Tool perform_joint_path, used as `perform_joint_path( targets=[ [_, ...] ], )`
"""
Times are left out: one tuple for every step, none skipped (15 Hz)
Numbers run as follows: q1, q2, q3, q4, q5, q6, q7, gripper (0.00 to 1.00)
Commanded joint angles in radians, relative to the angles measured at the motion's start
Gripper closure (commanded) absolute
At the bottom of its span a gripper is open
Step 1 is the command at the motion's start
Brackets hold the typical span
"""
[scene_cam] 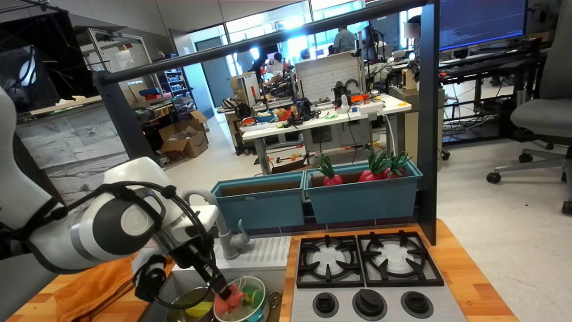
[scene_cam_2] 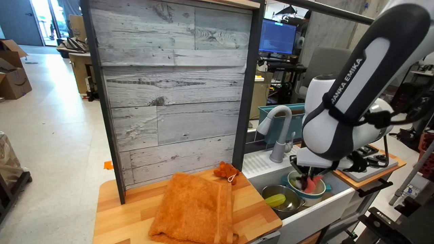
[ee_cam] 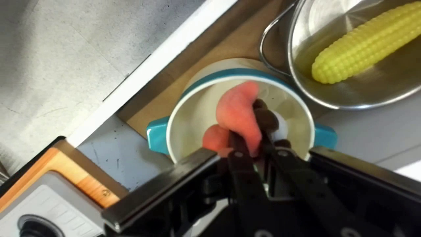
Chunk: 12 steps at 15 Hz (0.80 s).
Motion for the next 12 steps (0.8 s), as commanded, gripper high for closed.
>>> perform_joint_path(
  targets=[
    [0.032, -0.211, -0.05, -0.223, -0.008, 0.032, 0.013, 0.97],
    [0.038, -0.236, -0.078, -0.246, 0.0, 0.055, 0.039, 0.97],
    [0.034, -0.261, -0.108, -0.263, 0.011, 0.08, 0.066, 0.97],
    [0.028, -0.283, -0.136, -0.277, 0.011, 0.1, 0.079, 0.97],
    [0.001, -0.3, -0.149, -0.275, 0.015, 0.117, 0.083, 0.97],
    [0.008, -0.315, -0.187, -0.29, 0.016, 0.14, 0.102, 0.97],
    [-0.013, -0.316, -0.202, -0.277, 0.024, 0.159, 0.112, 0.97],
    [-0.008, -0.317, -0.231, -0.283, 0.031, 0.19, 0.132, 0.97],
    [-0.008, -0.293, -0.258, -0.26, 0.043, 0.207, 0.156, 0.97],
    [-0.003, -0.272, -0.287, -0.244, 0.056, 0.218, 0.183, 0.97],
    [-0.005, -0.254, -0.305, -0.23, 0.073, 0.23, 0.209, 0.97],
    [-0.003, -0.238, -0.325, -0.222, 0.09, 0.244, 0.235, 0.97]
  ],
)
